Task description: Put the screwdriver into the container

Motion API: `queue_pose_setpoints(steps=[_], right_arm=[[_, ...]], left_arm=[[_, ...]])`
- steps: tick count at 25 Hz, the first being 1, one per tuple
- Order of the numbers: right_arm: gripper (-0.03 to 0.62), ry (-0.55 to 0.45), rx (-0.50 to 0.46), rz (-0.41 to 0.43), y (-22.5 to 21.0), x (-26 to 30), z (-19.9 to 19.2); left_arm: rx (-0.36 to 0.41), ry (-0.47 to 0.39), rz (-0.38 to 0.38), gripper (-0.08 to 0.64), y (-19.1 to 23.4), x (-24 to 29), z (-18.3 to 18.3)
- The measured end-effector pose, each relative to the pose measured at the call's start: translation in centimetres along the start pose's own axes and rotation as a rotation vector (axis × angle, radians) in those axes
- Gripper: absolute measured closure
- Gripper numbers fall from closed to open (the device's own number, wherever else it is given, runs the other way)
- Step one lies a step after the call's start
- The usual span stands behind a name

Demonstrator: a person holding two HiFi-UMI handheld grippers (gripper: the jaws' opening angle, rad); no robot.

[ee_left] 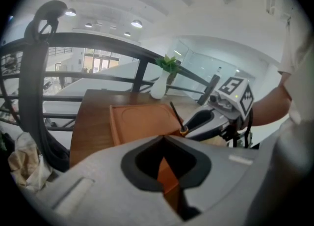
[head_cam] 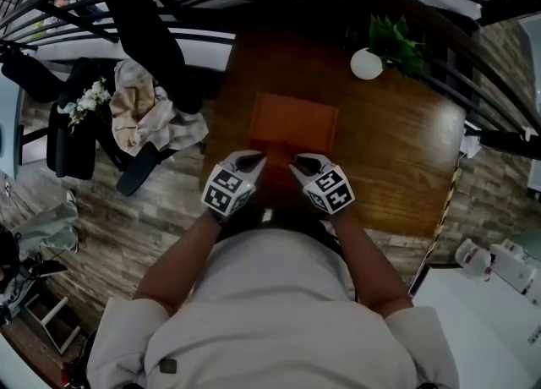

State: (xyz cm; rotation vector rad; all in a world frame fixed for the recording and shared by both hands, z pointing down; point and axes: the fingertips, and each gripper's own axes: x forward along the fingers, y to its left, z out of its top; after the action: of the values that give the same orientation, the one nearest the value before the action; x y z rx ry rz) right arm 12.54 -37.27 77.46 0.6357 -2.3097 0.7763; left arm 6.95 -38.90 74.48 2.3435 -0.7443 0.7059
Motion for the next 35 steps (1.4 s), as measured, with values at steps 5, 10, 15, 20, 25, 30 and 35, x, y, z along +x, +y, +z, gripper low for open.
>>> queue_pose_setpoints(steps=[5,10,15,20,25,30,35], right_arm=[[0.515,0.055,-0.033,-0.001,-0.2,1.4,-1.0],[0.515,0.133,-0.054,-0.012,-0.8,2.8,-2.7],[0.515,0.202,-0.064,-0.022,-1.0,4.3,-4.4],[0.515,0.274,-0.075,-0.015,-0.5,5.0,-5.1],[0.515,0.342,-0.103,-0.033,-0.9,6.0,-6.2],[0.514,0.392,-0.121,-0.047,-0.9,6.7,-6.8],[0.514,0.425,-0.145,-0.058,-1.2,7.4,-7.0]], left_arm=[[-0.011,0.016,0.004,0.557,0.4,0.7,-0.7],[-0.013,0.029,0.006,0.555,0.7,1.0,-1.6],[-0.018,0.038,0.005,0.555,1.0,1.0,-2.2],[-0.023,0.049,0.008,0.555,1.2,1.5,-2.6],[-0.031,0.061,0.012,0.555,1.4,1.7,-2.7],[-0.035,0.075,0.012,0.555,1.3,1.5,-3.0],[-0.037,0.078,0.014,0.555,1.2,1.8,-3.0]])
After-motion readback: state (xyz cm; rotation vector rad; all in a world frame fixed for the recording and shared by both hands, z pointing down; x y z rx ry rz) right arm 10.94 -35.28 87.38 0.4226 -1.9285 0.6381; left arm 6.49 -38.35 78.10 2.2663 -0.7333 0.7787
